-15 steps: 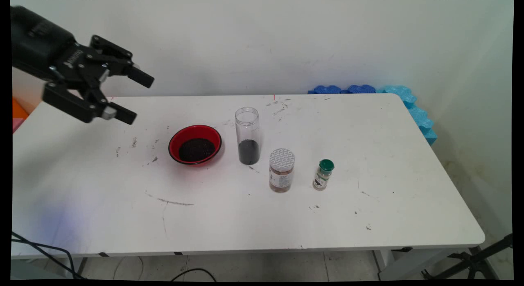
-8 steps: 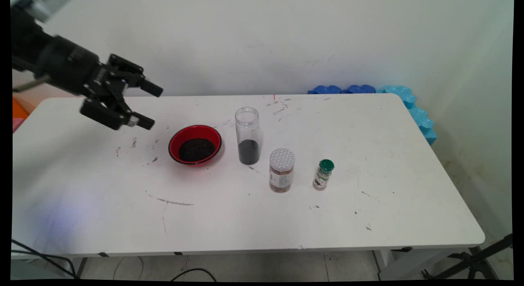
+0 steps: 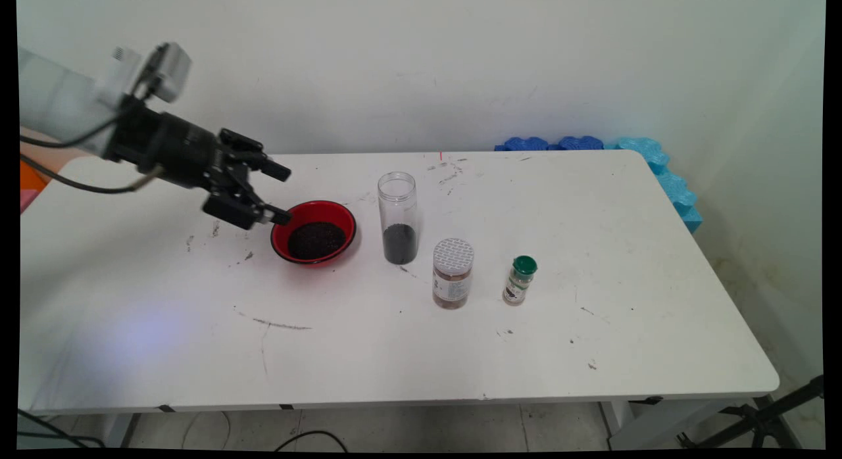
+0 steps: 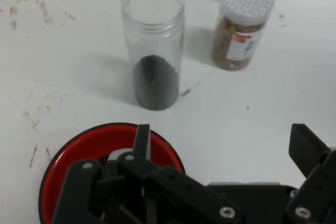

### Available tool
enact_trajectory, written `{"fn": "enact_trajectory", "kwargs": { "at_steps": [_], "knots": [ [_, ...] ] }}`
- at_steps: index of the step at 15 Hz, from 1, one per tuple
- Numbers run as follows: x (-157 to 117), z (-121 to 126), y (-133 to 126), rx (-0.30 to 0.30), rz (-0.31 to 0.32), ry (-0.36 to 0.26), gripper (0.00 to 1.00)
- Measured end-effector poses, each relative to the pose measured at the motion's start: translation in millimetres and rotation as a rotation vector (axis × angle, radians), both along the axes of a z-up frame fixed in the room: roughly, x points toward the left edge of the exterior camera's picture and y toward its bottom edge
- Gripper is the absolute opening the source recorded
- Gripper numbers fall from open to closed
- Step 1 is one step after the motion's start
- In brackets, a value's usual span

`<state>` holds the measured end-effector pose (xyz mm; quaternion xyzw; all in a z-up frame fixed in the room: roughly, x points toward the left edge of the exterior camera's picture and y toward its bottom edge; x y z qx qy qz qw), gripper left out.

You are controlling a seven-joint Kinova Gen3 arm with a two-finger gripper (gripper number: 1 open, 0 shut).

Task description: Pick up the black seasoning powder from the table

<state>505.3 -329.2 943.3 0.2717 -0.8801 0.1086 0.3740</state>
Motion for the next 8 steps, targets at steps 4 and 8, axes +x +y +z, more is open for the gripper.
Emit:
{"fn": "enact_trajectory", "kwargs": {
  "at_steps": [4,8],
  "knots": [
    [-13,-31,-18,0.011,0.056,0.022,1.00],
    [-24,-48,-31,0.022,0.080,0.046,1.00]
  ]
}}
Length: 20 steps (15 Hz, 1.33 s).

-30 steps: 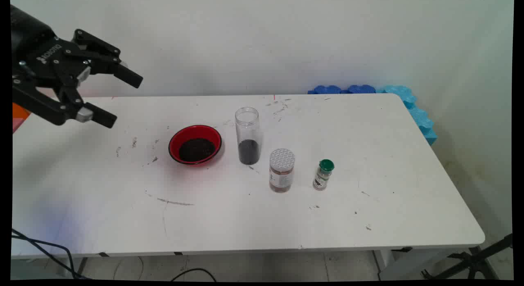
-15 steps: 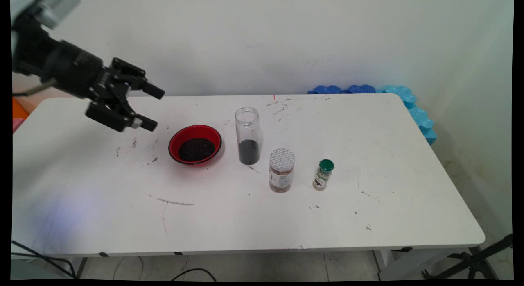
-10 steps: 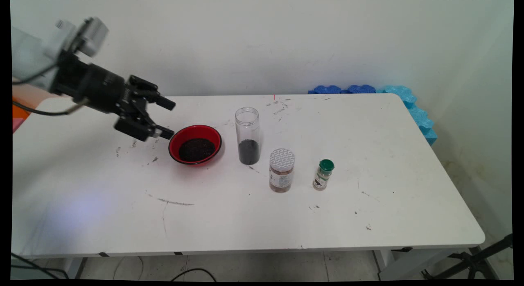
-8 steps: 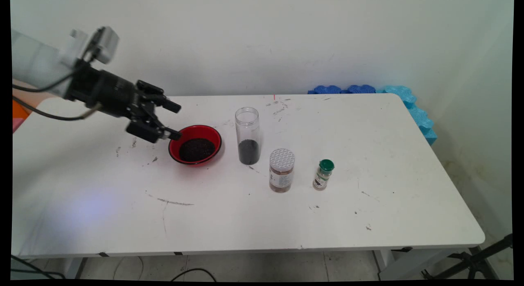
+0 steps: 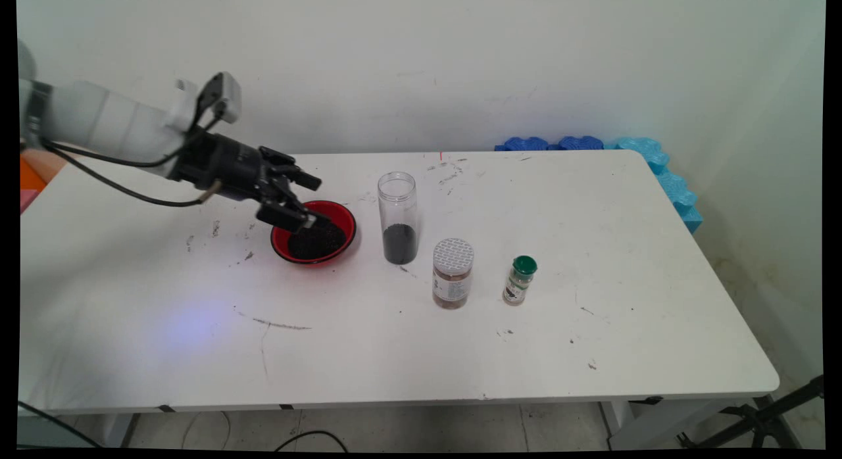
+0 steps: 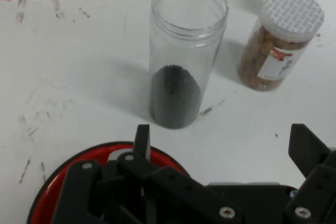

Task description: Pick up the black seasoning powder from the table

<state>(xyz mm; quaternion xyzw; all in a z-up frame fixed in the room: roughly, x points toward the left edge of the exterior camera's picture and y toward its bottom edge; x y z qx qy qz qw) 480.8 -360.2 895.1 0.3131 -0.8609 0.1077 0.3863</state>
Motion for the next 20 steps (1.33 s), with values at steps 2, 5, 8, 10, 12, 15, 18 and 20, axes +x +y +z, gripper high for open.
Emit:
{"fn": "enact_trajectory", "kwargs": {
  "at_steps": [2,5,8,10,12,15,18,20],
  "knots": [
    [-7,-9,-8,0.005,0.013,0.014,1.00],
    [-15,-19,-17,0.008,0.025,0.031,1.00],
    [-23,-29,-26,0.011,0.035,0.045,1.00],
    [-28,-34,-32,0.012,0.036,0.053,1.00],
    [-34,-38,-37,0.013,0.037,0.061,1.00],
    [-38,-43,-43,0.013,0.038,0.068,1.00],
    [-43,-48,-49,0.013,0.036,0.073,1.00],
    [-46,-50,-53,0.013,0.034,0.076,1.00]
  ]
}}
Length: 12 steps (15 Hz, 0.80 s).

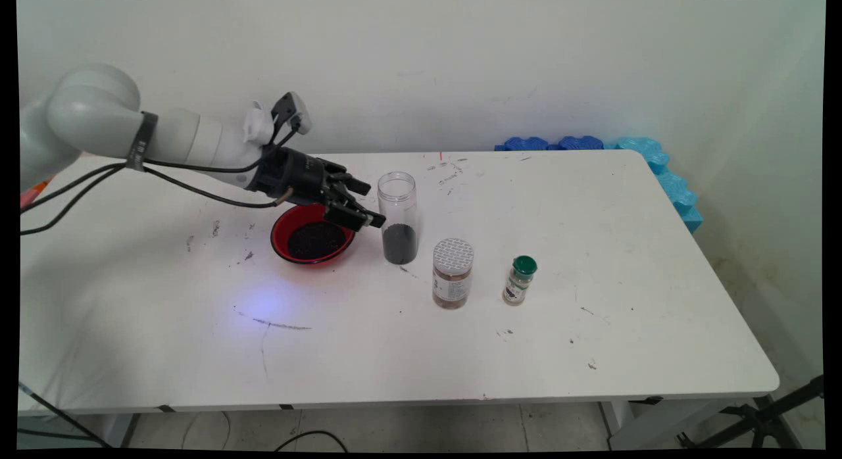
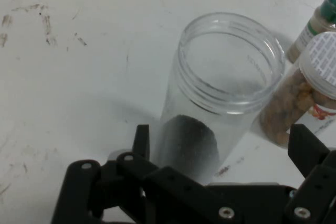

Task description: Pick up the black seasoning powder from the table

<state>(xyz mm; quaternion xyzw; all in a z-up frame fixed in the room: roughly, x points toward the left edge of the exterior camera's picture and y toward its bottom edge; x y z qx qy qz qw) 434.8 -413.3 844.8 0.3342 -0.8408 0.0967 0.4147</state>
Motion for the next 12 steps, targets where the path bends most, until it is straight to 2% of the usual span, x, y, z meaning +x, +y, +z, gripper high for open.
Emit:
{"fn": "enact_trajectory", "kwargs": {
  "at_steps": [12],
  "knots": [
    [-15,-14,-18,0.007,-0.007,0.014,1.00]
  ]
}}
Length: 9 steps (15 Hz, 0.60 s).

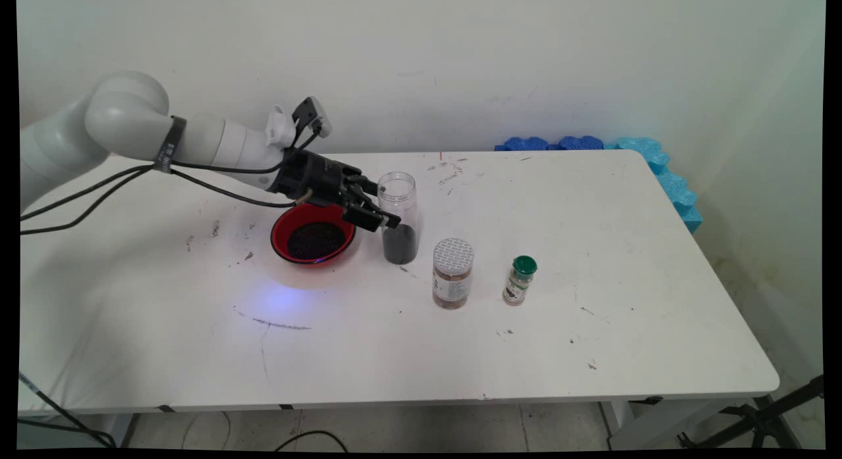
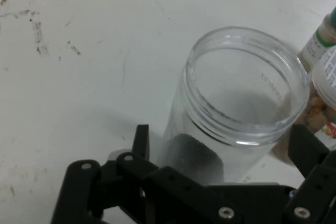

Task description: Pick up the black seasoning powder from the table

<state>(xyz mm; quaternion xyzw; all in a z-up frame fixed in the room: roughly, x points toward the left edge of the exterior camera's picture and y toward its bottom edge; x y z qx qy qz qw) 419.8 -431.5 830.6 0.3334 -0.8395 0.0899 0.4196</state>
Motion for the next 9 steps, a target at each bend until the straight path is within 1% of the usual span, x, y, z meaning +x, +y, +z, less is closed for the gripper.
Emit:
{"fn": "enact_trajectory", "kwargs": {
  "at_steps": [9],
  "knots": [
    [-7.8,-4.0,-8.5,-0.004,-0.006,0.008,1.00]
  ]
}}
